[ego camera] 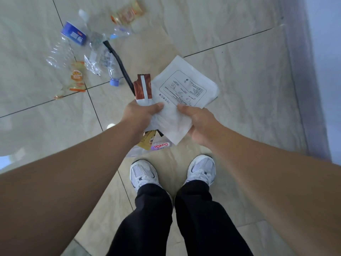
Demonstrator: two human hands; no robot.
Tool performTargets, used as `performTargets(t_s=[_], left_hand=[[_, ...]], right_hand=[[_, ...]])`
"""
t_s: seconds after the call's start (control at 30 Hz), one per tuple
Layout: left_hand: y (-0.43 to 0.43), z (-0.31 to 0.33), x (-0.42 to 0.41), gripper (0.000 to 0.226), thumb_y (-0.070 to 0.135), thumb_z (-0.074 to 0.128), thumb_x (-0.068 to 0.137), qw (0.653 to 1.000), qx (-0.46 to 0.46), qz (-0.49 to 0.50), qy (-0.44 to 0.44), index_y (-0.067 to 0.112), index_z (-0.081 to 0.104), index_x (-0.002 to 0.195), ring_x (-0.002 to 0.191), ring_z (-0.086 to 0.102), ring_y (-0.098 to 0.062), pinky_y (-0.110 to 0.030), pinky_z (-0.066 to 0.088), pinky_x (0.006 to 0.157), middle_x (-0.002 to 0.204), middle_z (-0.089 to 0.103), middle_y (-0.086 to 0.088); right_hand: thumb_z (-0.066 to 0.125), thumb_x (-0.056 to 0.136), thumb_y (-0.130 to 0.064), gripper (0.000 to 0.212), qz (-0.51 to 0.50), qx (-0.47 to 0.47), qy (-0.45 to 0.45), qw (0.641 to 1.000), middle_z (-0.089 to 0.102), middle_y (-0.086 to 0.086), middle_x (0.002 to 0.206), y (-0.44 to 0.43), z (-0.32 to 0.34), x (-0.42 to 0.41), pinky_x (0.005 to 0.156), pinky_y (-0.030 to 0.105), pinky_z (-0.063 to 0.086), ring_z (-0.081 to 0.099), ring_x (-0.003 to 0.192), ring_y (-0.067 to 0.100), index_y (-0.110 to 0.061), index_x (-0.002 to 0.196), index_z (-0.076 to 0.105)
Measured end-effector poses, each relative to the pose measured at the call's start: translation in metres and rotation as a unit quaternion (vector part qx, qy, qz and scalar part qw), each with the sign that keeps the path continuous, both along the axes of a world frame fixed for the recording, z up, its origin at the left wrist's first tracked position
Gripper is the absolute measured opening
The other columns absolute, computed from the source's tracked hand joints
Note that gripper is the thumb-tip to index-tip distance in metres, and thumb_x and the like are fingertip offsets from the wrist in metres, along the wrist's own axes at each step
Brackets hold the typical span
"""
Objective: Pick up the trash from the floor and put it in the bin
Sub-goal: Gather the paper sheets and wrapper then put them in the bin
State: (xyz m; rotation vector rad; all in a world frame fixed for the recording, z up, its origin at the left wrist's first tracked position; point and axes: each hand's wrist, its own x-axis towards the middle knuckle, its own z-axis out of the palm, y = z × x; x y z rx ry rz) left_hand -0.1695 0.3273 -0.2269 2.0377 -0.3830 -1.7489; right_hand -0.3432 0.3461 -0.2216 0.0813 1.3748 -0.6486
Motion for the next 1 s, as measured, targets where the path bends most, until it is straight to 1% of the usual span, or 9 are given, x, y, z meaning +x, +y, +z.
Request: performTargets(t_s=[0.1, 0.17, 0.27, 0.33, 0.43, 0.63, 0.8, 0.9, 1.0], left_hand=[[0.011, 0.05, -0.008, 0.043, 0.011, 0.089, 0.072, 1.0, -0.008, -0.024, 0.007, 0.013, 0.073, 0.111, 0.086, 0.079, -0.026, -0.05, 0.064, 0.08, 0.099, 0.082, -0.004], [0.017, 0.084, -0.018, 0.044, 0.013, 0.089, 0.072, 0.999, -0.014, -0.048, 0.011, 0.011, 0.072, 0.112, 0.089, 0.078, -0.028, -0.051, 0.062, 0.084, 0.102, 0.081, -0.007], [0.027, 0.133, -0.037, 0.04, 0.015, 0.089, 0.072, 0.995, -0.023, -0.093, 0.015, 0.012, 0.073, 0.108, 0.089, 0.078, -0.028, -0.049, 0.062, 0.084, 0.101, 0.081, -0.007], [0.033, 0.164, -0.05, 0.034, 0.016, 0.089, 0.073, 0.991, -0.03, -0.128, 0.014, 0.014, 0.073, 0.102, 0.084, 0.079, -0.025, -0.044, 0.064, 0.077, 0.093, 0.082, -0.003], [0.044, 0.203, -0.07, 0.028, 0.016, 0.089, 0.074, 0.983, -0.044, -0.178, 0.013, 0.017, 0.073, 0.097, 0.08, 0.079, -0.023, -0.038, 0.065, 0.07, 0.089, 0.082, -0.002], [0.071, 0.269, -0.108, 0.026, 0.012, 0.086, 0.077, 0.963, -0.043, -0.266, 0.026, 0.015, 0.073, 0.1, 0.082, 0.079, -0.023, -0.036, 0.064, 0.068, 0.094, 0.081, -0.003], [0.103, 0.299, -0.155, 0.024, 0.01, 0.084, 0.079, 0.931, -0.027, -0.361, 0.04, 0.013, 0.073, 0.1, 0.077, 0.08, -0.021, -0.03, 0.062, 0.056, 0.091, 0.082, -0.004], [0.129, 0.303, -0.189, 0.024, 0.013, 0.085, 0.078, 0.902, -0.019, -0.43, 0.046, 0.013, 0.075, 0.1, 0.079, 0.08, -0.021, -0.031, 0.063, 0.06, 0.09, 0.082, -0.003], [0.159, 0.301, -0.228, 0.022, 0.016, 0.087, 0.076, 0.877, -0.009, -0.478, 0.037, 0.017, 0.075, 0.095, 0.075, 0.079, -0.018, -0.029, 0.062, 0.057, 0.086, 0.082, 0.002]], right_hand=[[0.069, 0.09, 0.002, 0.018, -0.05, 0.013, 0.001, 0.999, 0.08, 0.009, 0.098, 0.017, 0.056, -0.01, 0.074, 0.042, 0.064, 0.078, 0.086, 0.026, -0.005, 0.106, 0.072], [0.068, 0.09, 0.003, 0.02, -0.072, 0.008, 0.011, 0.997, 0.08, 0.009, 0.099, 0.031, 0.092, -0.017, 0.07, 0.038, 0.065, 0.078, 0.08, 0.023, -0.002, 0.109, 0.072], [0.068, 0.09, 0.005, 0.02, -0.12, -0.001, 0.016, 0.993, 0.078, 0.011, 0.105, 0.056, 0.141, -0.031, 0.085, 0.045, 0.062, 0.076, 0.092, 0.027, -0.007, 0.105, 0.072], [0.068, 0.09, 0.005, 0.023, -0.155, 0.001, 0.022, 0.988, 0.077, 0.013, 0.113, 0.075, 0.17, -0.04, 0.092, 0.048, 0.059, 0.074, 0.102, 0.031, -0.007, 0.109, 0.071], [0.071, 0.089, 0.001, 0.033, -0.208, 0.014, 0.044, 0.977, 0.077, 0.013, 0.115, 0.1, 0.204, -0.048, 0.09, 0.045, 0.06, 0.075, 0.101, 0.029, -0.006, 0.121, 0.069], [0.078, 0.084, -0.005, 0.038, -0.314, 0.027, 0.058, 0.947, 0.078, 0.009, 0.115, 0.154, 0.261, -0.065, 0.093, 0.049, 0.059, 0.075, 0.103, 0.029, -0.011, 0.121, 0.07], [0.079, 0.083, -0.006, 0.035, -0.405, 0.039, 0.041, 0.913, 0.08, 0.007, 0.107, 0.212, 0.288, -0.089, 0.095, 0.049, 0.058, 0.076, 0.1, 0.027, -0.012, 0.117, 0.071], [0.078, 0.083, -0.001, 0.026, -0.465, 0.052, 0.043, 0.883, 0.082, 0.003, 0.089, 0.249, 0.294, -0.109, 0.075, 0.039, 0.064, 0.079, 0.081, 0.021, -0.013, 0.106, 0.071], [0.077, 0.085, -0.001, 0.023, -0.51, 0.076, 0.043, 0.856, 0.082, 0.003, 0.082, 0.287, 0.3, -0.133, 0.057, 0.03, 0.062, 0.079, 0.071, 0.018, -0.011, 0.105, 0.07]])
